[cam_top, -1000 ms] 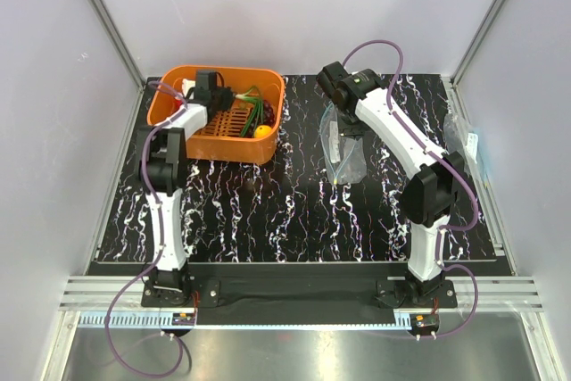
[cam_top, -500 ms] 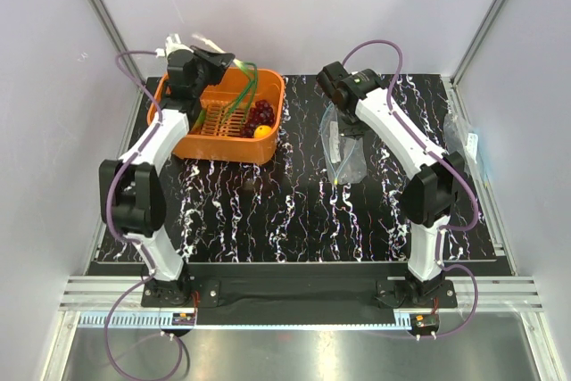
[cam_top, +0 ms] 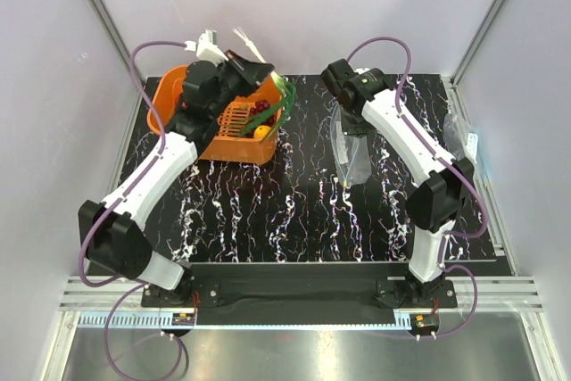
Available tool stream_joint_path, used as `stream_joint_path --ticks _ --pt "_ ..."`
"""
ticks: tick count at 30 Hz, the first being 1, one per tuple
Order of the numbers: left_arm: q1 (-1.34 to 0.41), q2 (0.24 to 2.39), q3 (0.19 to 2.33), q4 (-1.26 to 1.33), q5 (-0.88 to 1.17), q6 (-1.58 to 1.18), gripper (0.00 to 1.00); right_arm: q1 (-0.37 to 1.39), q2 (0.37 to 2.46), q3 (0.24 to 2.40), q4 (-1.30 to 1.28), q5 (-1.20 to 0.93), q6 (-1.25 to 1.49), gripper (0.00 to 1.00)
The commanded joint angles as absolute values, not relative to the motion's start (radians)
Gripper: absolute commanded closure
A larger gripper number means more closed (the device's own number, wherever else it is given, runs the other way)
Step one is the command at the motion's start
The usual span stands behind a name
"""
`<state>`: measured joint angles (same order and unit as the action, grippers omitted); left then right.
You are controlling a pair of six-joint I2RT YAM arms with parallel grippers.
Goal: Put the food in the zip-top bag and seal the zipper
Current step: Pick up the fake vegetable from the bin, then place the fake vegetable in the zipper food storage bag.
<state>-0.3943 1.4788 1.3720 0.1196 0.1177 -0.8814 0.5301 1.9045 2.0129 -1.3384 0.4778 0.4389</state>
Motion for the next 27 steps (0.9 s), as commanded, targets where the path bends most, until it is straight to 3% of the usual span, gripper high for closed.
stream_joint_path --ticks 1,13,27 --pt "-0.439 1.440 1.339 0.114 0.090 -0.944 1.00 0.526 1.867 2.026 -1.347 0.483 0.453 1.00" --pt "-0.492 1.420 1.256 0.162 0.153 -1.256 1.00 0.526 1.870 2.052 -1.327 0.393 0.462 1.00" --pt "-0.594 1.468 1.221 0.195 0.192 -1.384 1.00 0.526 1.891 2.077 -1.338 0.364 0.468 1.00"
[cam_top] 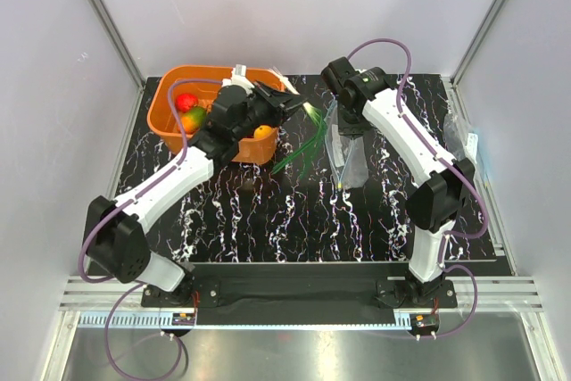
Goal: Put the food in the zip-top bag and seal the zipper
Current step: Place the fake vegetable in the zipper food storage bag.
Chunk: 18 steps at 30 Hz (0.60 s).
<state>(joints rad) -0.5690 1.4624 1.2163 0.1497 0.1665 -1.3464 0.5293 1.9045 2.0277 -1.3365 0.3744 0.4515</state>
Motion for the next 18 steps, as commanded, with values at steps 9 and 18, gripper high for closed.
stream_joint_path --ticks 9,18 --pt "-0.617 1.546 1.235 0.153 0.158 -1.388 1.00 0.526 1.873 2.063 -1.330 0.350 0.462 1.00" --pt "-0.641 1.638 1.301 0.106 0.092 -1.336 1.00 0.526 1.855 2.056 -1.330 0.345 0.456 1.00"
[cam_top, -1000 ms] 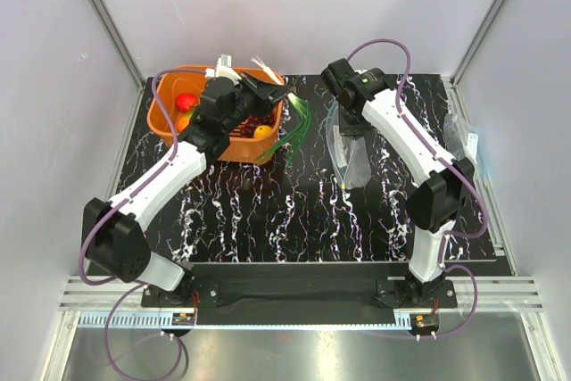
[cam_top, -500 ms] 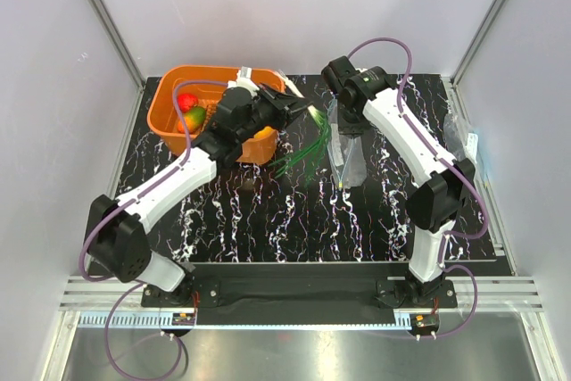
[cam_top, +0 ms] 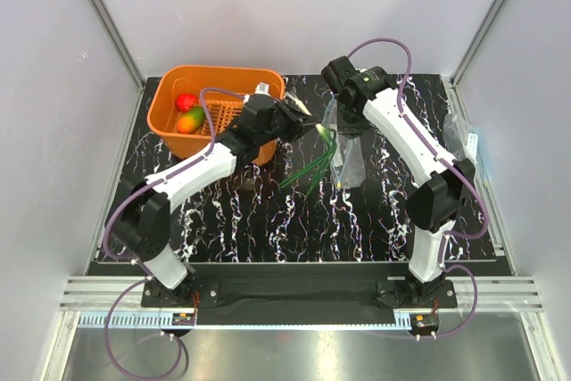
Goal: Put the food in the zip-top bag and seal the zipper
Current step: Place the fake vegetable in the zipper food storage bag.
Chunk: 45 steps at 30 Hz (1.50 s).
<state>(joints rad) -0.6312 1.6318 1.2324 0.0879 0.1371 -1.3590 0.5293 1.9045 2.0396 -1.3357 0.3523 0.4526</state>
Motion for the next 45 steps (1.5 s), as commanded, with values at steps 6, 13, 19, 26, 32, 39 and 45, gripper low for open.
stream_joint_path --ticks 6,13,19,26,32,39,45 --pt "-0.681 1.677 1.417 0.002 -0.033 -1.227 1.00 0.526 1.850 2.056 -1.350 0.325 0.472 1.00" --pt "-0.710 1.718 1.489 -0.049 -0.136 -1.149 1.00 0.526 1.825 2.036 -1.358 0.284 0.486 1.00" --pt "-0.739 1.749 1.534 -0.090 -0.233 -1.034 1.00 0.528 1.812 2.046 -1.368 0.238 0.503 1.00" --pt "-0.745 1.766 1.551 -0.101 -0.293 -1.005 1.00 0.526 1.802 2.040 -1.358 0.170 0.520 1.00" --pt "-0.776 1.769 1.581 -0.067 -0.305 -0.960 1.00 0.526 1.818 2.062 -1.364 0.146 0.518 1.00" --pt "-0.790 1.767 1.565 -0.078 -0.316 -0.946 1.00 0.526 1.801 2.048 -1.330 0.083 0.528 1.00" --pt "-0.808 1.756 1.555 -0.075 -0.299 -0.924 1.00 0.522 1.769 2.000 -1.263 0.037 0.525 1.00"
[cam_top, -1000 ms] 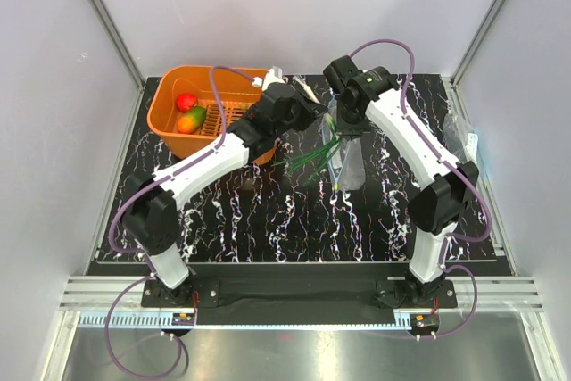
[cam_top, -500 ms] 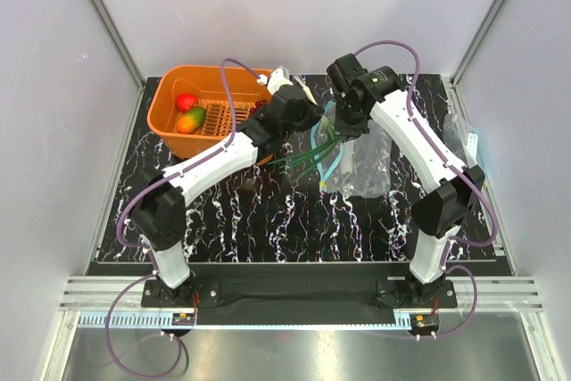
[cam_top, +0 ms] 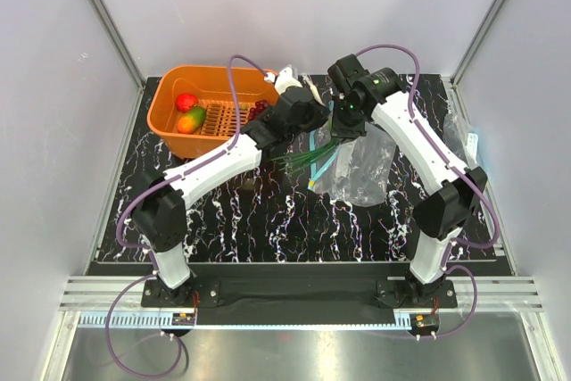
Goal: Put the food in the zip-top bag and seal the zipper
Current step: Place the fake vegetable in the zipper food storage bag.
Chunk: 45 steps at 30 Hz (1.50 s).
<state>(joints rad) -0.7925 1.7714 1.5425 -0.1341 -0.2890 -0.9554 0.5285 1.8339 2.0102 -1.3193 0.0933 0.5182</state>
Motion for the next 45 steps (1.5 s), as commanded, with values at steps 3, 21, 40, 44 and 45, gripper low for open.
stream_joint_path --ticks 3,21,40,44,45 --pt "-0.822 1.743 1.549 -0.081 -0.299 -0.881 1.00 0.500 1.727 1.941 -1.180 -0.070 0.514 1.00" --pt "-0.856 1.617 1.365 0.103 -0.211 -0.775 1.00 0.379 1.579 1.675 -0.897 -0.394 0.615 1.00" --pt "-0.838 1.766 1.188 0.273 -0.081 -0.916 1.00 0.380 1.601 1.537 -0.992 -0.385 0.561 0.51" --pt "-0.834 1.830 1.175 0.331 -0.029 -0.927 1.00 0.380 1.594 1.522 -1.012 -0.347 0.552 0.46" --pt "-0.834 1.841 1.178 0.336 -0.008 -0.925 1.00 0.380 1.592 1.517 -1.012 -0.345 0.551 0.44"
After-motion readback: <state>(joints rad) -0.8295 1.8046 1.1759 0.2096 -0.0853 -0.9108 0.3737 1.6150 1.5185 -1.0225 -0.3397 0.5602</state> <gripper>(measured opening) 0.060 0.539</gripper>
